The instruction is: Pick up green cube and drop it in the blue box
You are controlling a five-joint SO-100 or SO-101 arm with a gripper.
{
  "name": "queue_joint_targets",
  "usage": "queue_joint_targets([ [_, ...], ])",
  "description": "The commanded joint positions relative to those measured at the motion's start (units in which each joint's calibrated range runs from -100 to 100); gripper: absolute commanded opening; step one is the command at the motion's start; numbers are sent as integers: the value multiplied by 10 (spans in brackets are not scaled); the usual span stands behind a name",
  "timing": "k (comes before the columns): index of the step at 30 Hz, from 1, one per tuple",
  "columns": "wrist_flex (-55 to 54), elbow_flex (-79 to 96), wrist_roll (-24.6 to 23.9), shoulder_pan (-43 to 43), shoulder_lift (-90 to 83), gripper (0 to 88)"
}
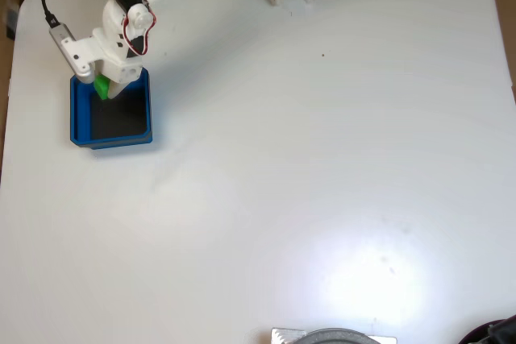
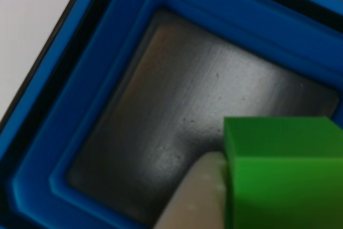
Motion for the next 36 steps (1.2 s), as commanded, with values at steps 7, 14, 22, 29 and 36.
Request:
queue_joint_targets([
  [7, -12, -39, -2, 1, -6, 61],
  [14, -12, -39, -5, 1, -6, 68],
  [22, -12, -39, -5, 1, -6, 70],
  [29, -12, -39, -6, 1, -6, 141],
  [36, -12, -39, -6, 1, -6, 192],
])
